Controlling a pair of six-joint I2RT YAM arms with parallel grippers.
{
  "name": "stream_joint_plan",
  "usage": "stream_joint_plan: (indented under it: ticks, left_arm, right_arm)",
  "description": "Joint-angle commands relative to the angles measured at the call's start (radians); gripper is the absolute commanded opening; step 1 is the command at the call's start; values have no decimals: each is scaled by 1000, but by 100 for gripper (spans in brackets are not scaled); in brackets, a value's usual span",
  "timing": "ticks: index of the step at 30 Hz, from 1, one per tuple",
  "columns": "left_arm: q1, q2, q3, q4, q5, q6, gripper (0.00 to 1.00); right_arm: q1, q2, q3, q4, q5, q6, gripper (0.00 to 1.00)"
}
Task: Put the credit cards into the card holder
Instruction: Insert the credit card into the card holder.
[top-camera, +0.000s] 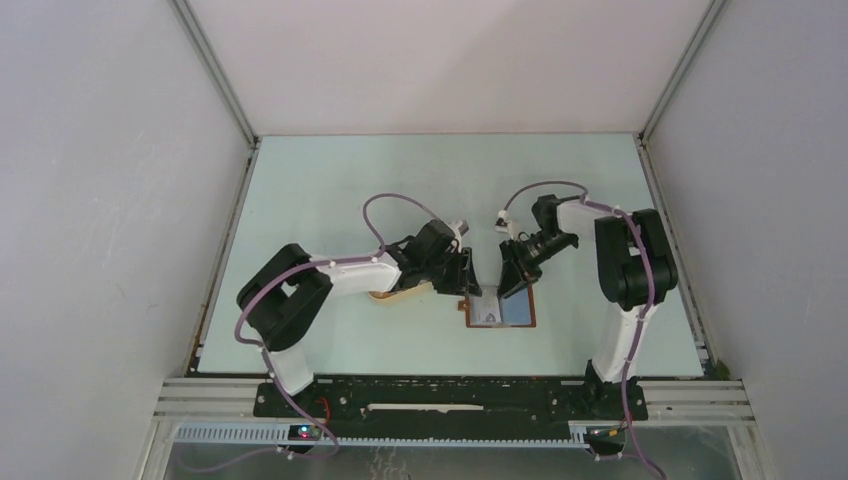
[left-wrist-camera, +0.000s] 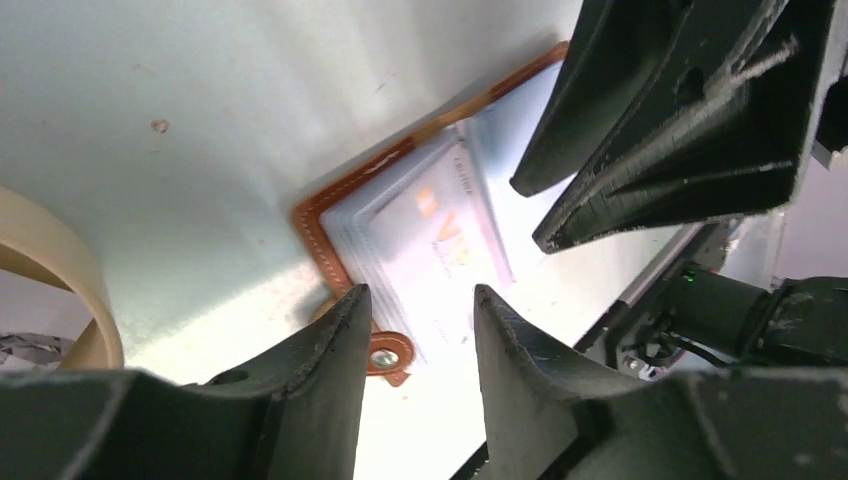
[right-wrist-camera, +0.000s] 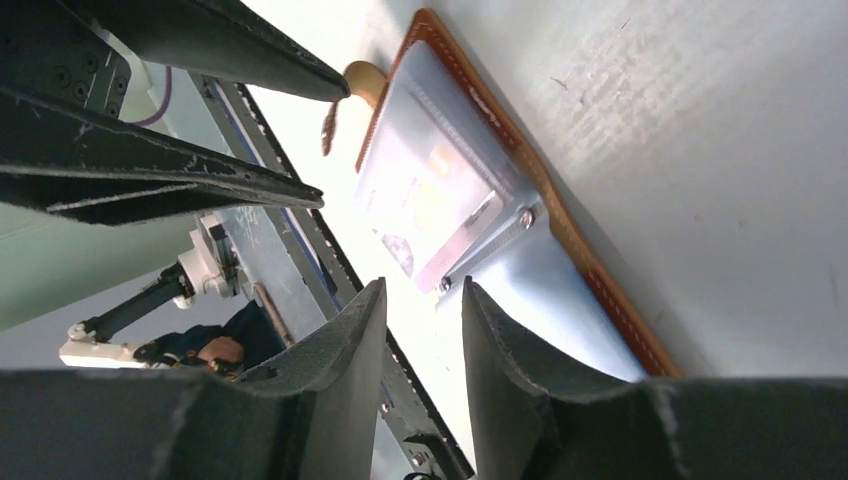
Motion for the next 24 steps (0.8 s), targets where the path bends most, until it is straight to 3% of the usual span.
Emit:
stream_joint_plan:
  ticks: [1, 9, 24]
  left_arm:
    - [-6, -109, -27, 66, -23, 15, 48]
    - [-6, -251, -87, 87, -110, 94, 47]
    - [-6, -639, -274, 112, -438, 242, 47]
  right_arm:
    - [-44, -110, 36, -74, -80, -136, 43]
    - [-118, -164, 19, -79, -81, -169, 43]
    - [-243, -278, -77, 57, 149, -72, 43]
